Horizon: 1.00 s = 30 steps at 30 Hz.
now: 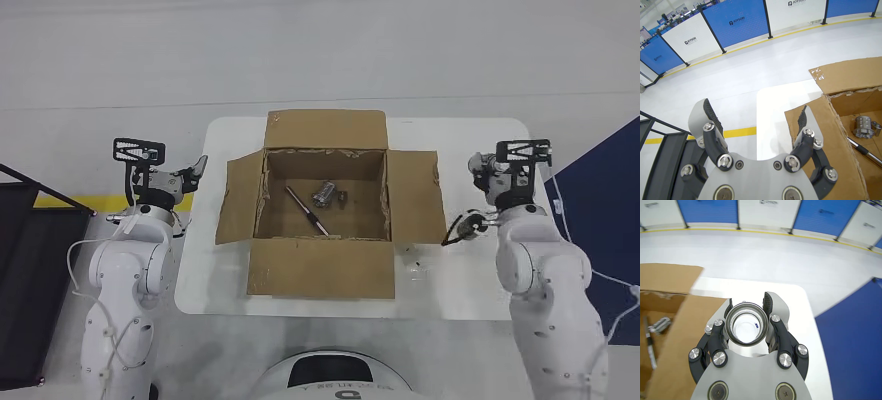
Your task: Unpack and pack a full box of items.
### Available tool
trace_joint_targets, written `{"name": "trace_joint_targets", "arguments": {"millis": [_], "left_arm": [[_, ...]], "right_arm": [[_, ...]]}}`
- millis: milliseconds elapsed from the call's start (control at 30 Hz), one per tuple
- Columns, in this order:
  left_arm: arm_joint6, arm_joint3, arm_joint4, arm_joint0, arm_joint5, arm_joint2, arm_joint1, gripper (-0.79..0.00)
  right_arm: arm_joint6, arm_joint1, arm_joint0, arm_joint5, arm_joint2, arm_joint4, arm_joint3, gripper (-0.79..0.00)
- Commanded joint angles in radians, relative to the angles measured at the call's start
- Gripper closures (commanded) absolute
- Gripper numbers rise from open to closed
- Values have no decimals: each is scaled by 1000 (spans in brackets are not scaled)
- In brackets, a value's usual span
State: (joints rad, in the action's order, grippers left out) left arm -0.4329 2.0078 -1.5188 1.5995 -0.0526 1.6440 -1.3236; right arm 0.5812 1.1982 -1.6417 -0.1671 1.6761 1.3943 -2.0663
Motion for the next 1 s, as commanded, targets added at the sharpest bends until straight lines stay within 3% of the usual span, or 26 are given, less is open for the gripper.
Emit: {"name": "trace_joint_targets", "arguments": {"millis": [0, 267, 567, 667, 800, 867, 900, 967], "left_arm": [[0, 0, 0, 0, 0, 0, 0, -785], [0, 0, 0, 0, 0, 0, 0, -785], [0, 0, 0, 0, 0, 0, 0, -785], [0, 0, 0, 0, 0, 0, 0, -785], [0, 0, 0, 0, 0, 0, 0, -785], [0, 0, 0, 0, 0, 0, 0, -785], [0, 0, 0, 0, 0, 0, 0, -785], [0, 0, 0, 0, 0, 0, 0, -785]], "right_arm": [[10, 1, 2, -35, 23, 3, 22, 0], [146, -3, 122, -2, 37, 48, 305, 0], [184, 2, 183, 28, -7, 40, 454, 0], [173, 4, 186, 36, -3, 4, 472, -120], [169, 5, 185, 38, 2, -7, 488, -166], [169, 5, 183, 37, 2, -8, 491, -231], [169, 5, 182, 37, 2, -8, 491, -271], [171, 6, 178, 37, 2, -10, 486, -437]]}}
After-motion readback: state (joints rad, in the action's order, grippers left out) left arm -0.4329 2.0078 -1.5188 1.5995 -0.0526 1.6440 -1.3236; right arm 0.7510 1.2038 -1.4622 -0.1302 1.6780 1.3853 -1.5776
